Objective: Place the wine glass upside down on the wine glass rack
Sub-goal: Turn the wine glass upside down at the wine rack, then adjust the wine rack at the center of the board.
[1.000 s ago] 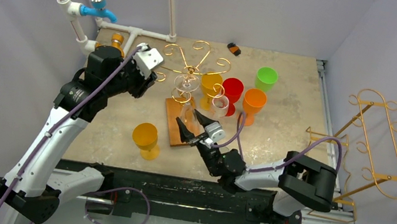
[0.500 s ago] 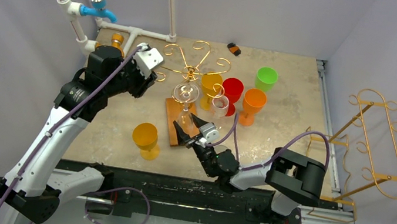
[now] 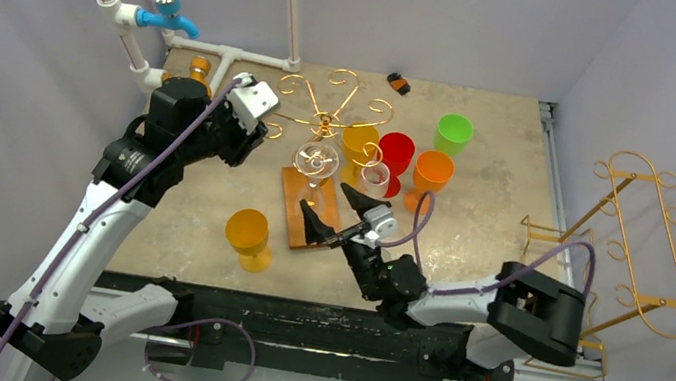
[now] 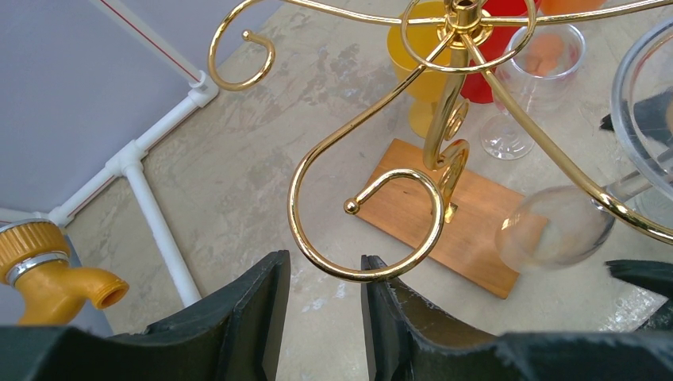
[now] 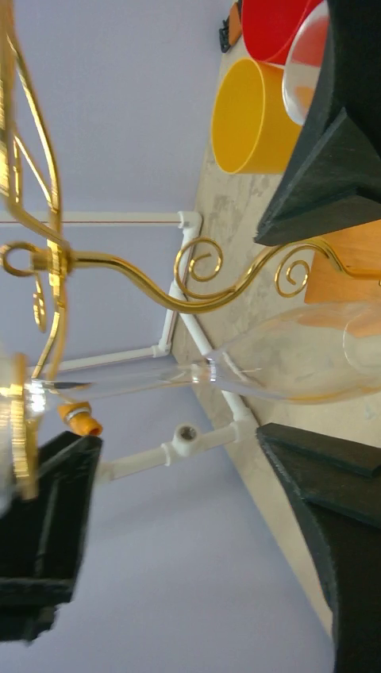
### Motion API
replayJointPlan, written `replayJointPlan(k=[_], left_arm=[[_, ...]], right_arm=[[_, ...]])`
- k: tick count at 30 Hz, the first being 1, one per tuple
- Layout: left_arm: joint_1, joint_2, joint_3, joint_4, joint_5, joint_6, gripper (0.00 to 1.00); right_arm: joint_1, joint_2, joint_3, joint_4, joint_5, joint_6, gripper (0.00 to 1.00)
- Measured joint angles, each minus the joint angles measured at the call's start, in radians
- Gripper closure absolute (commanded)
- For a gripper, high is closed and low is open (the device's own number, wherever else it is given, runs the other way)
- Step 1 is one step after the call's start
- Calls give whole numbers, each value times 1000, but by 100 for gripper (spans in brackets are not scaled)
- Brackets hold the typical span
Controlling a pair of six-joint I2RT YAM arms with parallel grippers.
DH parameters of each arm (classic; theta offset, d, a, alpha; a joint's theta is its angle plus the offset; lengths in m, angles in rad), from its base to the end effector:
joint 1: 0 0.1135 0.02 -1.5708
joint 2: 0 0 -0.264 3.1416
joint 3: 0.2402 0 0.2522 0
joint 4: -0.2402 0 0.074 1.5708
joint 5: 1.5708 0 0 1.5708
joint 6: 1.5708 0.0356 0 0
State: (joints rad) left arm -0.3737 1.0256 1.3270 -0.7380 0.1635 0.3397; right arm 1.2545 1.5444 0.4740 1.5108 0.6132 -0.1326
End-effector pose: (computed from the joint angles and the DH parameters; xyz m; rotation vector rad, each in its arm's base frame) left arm 0.1823 -0.0777 0.4231 0.7975 1.8407 -0.1858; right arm 0.1055 0.2564 0.2352 -0.2831 1.2061 0.6326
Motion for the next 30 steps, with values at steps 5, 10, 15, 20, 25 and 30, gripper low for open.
replayJointPlan(k=[5, 10, 15, 20, 25, 30], left_arm=[[0, 0, 1, -1, -5, -1, 46], [0, 6, 19, -34, -29, -8, 31], [0, -8, 21, -61, -38, -9, 23], [0, -28, 60, -95, -29, -14, 22], [0, -47, 73, -106, -11, -19, 26], [0, -50, 75, -109, 16, -27, 28]], right_arm=[[0, -211, 1, -127, -4, 61, 3], [0, -417, 19, -462, -40, 162, 3], [0, -574, 146, -876, -97, 248, 4], [0, -653, 315, -1197, -101, 300, 6], [-27, -630, 519, -1471, -51, 336, 13], [-186, -462, 809, -1715, -52, 386, 17]])
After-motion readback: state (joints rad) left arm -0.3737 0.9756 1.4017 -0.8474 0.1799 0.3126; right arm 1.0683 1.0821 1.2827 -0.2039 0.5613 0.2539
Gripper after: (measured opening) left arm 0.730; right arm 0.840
